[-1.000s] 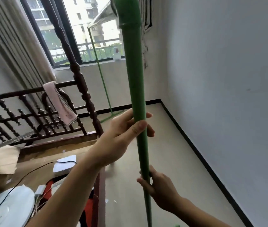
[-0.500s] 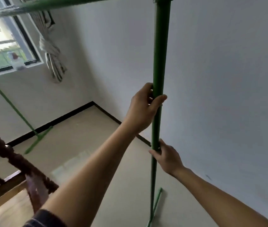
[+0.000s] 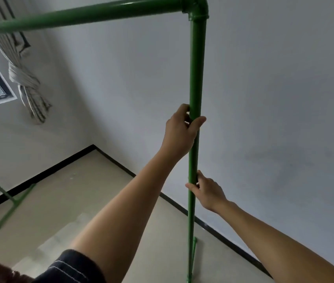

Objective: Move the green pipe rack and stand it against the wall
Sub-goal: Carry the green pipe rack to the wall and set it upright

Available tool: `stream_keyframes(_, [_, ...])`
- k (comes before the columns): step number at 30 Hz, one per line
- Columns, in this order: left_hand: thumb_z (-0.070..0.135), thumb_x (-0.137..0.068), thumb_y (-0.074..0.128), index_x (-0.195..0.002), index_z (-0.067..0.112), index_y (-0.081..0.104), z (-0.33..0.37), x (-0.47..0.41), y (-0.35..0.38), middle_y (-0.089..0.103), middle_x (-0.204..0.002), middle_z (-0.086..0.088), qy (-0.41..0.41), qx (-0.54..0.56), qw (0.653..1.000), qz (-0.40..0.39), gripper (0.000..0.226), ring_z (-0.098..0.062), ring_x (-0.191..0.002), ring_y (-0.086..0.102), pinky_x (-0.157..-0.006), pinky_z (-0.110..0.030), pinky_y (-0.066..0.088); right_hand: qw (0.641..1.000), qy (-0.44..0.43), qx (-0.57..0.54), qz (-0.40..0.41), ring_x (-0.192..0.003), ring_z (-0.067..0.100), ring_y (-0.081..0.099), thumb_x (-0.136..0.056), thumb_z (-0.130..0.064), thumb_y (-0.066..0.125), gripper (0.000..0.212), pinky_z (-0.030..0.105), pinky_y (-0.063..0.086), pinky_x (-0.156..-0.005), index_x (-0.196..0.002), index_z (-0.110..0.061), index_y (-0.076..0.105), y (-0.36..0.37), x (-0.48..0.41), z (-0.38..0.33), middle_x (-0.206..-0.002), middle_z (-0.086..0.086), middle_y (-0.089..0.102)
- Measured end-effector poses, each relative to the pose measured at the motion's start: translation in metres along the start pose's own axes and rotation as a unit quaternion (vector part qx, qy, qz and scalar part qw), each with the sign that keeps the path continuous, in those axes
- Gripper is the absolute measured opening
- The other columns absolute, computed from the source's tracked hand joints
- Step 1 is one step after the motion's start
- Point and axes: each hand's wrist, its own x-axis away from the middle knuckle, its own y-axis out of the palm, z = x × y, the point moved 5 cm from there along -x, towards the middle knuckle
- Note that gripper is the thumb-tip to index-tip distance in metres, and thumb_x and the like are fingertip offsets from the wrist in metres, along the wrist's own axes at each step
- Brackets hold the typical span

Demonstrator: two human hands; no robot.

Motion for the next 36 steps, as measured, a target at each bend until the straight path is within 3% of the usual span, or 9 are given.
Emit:
stream_keyframes(3, [0.031, -0.089, 0.059, -0.11, 0.01, 0.053, -0.005, -0.034, 0.022, 0.068, -0.095, -0.017, -0.01, -0.003, 1.0, 0.007, 0.031, -0.027, -0.079, 0.068, -0.06, -0.021, 0.053, 1.0, 0.004, 0.003, -0.008, -0.083, 0.025, 0.07, -0.096, -0.041, 0.05, 0.031, 0.028, 0.051, -0.066, -0.114, -0.016, 0.048, -0.019, -0.035, 0.015, -0.093, 0.003, 0.068])
stream_keyframes(12, [0.033, -0.088, 0.059, -0.111, 0.01, 0.053, -0.018, -0.102, 0.066, 0.067, -0.094, -0.016, -0.02, -0.006, 0.999, 0.026, 0.033, -0.027, -0.077, 0.066, -0.06, -0.022, 0.051, 1.0, 0.015, 0.011, -0.019, -0.091, 0.028, 0.069, -0.096, -0.041, 0.048, 0.034, 0.038, 0.055, -0.077, -0.118, -0.016, 0.046, -0.051, -0.1, 0.046, -0.103, 0.006, 0.07])
stream_keyframes(18, [0.032, -0.089, 0.058, -0.108, 0.01, 0.054, -0.019, -0.114, 0.07, 0.067, -0.088, -0.017, -0.006, -0.001, 1.0, 0.026, 0.03, -0.03, -0.074, 0.065, -0.06, -0.028, 0.053, 1.0, 0.022, 0.007, -0.007, -0.085, 0.026, 0.07, -0.096, -0.043, 0.047, 0.033, 0.032, 0.056, -0.071, -0.116, -0.016, 0.048, -0.052, -0.109, 0.051, -0.09, 0.001, 0.067])
stream_keyframes(24, [0.029, -0.089, 0.058, -0.114, 0.013, 0.054, -0.021, -0.092, 0.06, 0.068, -0.092, -0.011, -0.004, 0.007, 1.0, 0.008, 0.03, -0.021, -0.079, 0.066, -0.063, -0.022, 0.056, 1.0, 0.002, 0.028, 0.009, -0.069, 0.023, 0.067, -0.097, -0.042, 0.045, 0.029, 0.026, 0.048, -0.056, -0.107, -0.015, 0.049, -0.042, -0.097, 0.048, -0.07, -0.004, 0.06])
stream_keyframes(26, [0.027, -0.09, 0.057, -0.119, 0.015, 0.055, -0.03, -0.084, 0.056, 0.069, -0.098, -0.006, -0.03, 0.014, 0.999, -0.012, 0.031, -0.016, -0.083, 0.067, -0.067, -0.02, 0.056, 0.999, 0.003, 0.04, 0.019, -0.064, 0.022, 0.062, -0.097, -0.042, 0.044, 0.028, 0.022, 0.041, -0.05, -0.103, -0.015, 0.049, -0.039, -0.095, 0.048, -0.066, -0.007, 0.056])
stream_keyframes(28, [0.027, -0.09, 0.056, -0.116, 0.017, 0.058, -0.05, -0.068, 0.048, 0.071, -0.097, -0.005, -0.071, 0.02, 0.997, -0.026, 0.027, -0.015, -0.085, 0.069, -0.073, -0.03, 0.059, 0.998, 0.011, 0.068, 0.014, -0.066, 0.02, 0.06, -0.097, -0.042, 0.046, 0.029, 0.021, 0.037, -0.048, -0.105, -0.015, 0.05, -0.036, -0.091, 0.053, -0.074, -0.005, 0.06])
stream_keyframes(31, [0.026, -0.09, 0.057, -0.107, 0.016, 0.063, -0.093, -0.027, 0.024, 0.073, -0.091, -0.009, -0.143, 0.013, 0.989, -0.031, 0.021, -0.021, -0.083, 0.071, -0.076, -0.041, 0.059, 0.992, 0.034, 0.123, -0.024, -0.081, 0.024, 0.067, -0.094, -0.045, 0.049, 0.035, 0.032, 0.051, -0.064, -0.111, -0.015, 0.055, -0.025, -0.078, 0.069, -0.093, 0.001, 0.071])
stream_keyframes(36, [0.017, -0.091, 0.057, -0.099, 0.013, 0.064, -0.174, 0.07, -0.036, 0.072, -0.088, -0.014, -0.29, 0.007, 0.957, -0.013, 0.011, -0.028, -0.082, 0.07, -0.07, -0.037, 0.055, 0.993, 0.056, 0.004, -0.104, -0.08, 0.008, 0.066, -0.089, -0.039, 0.061, 0.02, 0.029, 0.055, -0.075, -0.098, -0.022, 0.067, 0.026, -0.039, 0.087, -0.086, -0.011, 0.069])
